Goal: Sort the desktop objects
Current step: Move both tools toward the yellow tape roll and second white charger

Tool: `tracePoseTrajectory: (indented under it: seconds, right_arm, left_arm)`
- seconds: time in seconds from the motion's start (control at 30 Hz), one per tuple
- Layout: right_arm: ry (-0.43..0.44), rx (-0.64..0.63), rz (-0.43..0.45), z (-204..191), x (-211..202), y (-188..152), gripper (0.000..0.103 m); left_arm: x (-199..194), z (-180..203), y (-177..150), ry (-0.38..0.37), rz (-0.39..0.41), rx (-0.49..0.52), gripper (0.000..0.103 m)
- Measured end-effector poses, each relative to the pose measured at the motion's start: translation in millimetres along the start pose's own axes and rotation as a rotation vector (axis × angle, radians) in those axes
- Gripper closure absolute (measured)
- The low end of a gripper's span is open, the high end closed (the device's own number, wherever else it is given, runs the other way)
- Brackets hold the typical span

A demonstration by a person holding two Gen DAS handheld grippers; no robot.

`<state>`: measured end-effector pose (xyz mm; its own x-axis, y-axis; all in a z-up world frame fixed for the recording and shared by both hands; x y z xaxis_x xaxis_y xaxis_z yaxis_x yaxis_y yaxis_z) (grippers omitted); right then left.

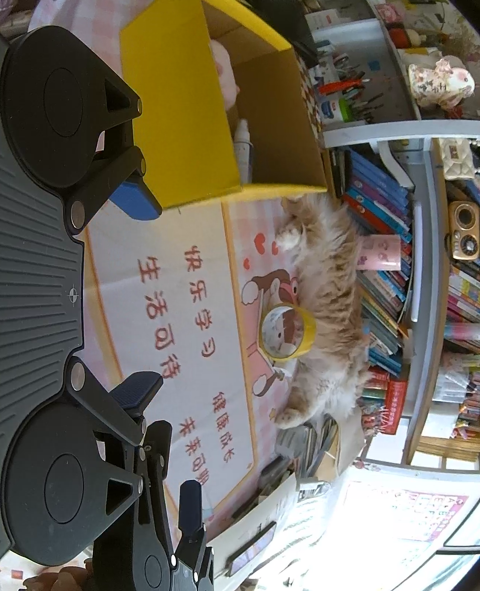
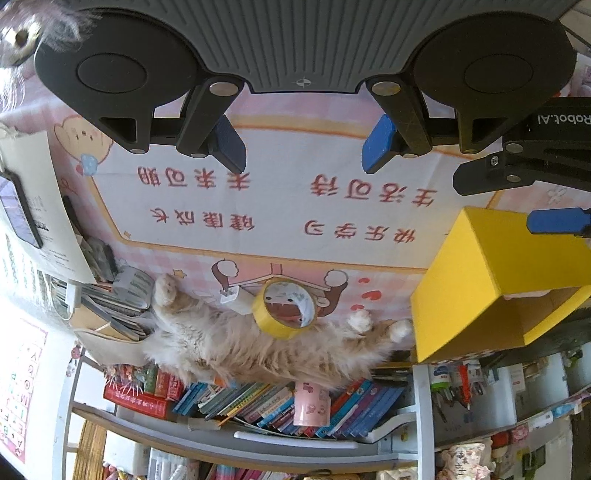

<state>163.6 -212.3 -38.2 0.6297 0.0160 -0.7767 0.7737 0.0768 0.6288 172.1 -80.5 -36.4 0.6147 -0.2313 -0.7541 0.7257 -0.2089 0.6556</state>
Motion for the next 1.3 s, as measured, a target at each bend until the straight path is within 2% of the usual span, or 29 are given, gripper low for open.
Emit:
tracePoseTrajectory:
  seconds: [0.4,0.77,1.0,1.3]
  right_arm:
    - [0.034,0.025,-0.022,57.7,31.3,34.8,0.036]
    - [0.094,0.040,-0.013,97.8,63.7,67.5,0.036]
    - [0.125,0.037,-0.008,113.5,85.5,91.9,0.036]
    - [0.140,0.007,0.001,129.5,116.0,122.5,0.036]
  left_arm:
    - [39.6,34.0,41.2,0.032,-0.034,-0.019,0.011]
    - [67.7,40.9,73.9,0.122,-0.049,-0.063,0.012]
    - [85.0,39.7,90.8,0.172,-0.060,-0.083,0.012]
    - [109.0,48.0,114.4,0.187,-0.066,-0.087,0.012]
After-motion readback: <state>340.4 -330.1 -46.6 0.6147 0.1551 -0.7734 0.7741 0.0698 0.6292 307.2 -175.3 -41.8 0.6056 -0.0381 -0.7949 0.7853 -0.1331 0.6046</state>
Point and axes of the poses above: each gripper's, at about its wrist camera, not at the fingertips, and x roughly the way its jaws point, z to its right, y to its top, the point moved 4 cm from there along x, roughly the way its jaws point, and after that the axes turned 9 degrees about -z, right-handed, at the moved point
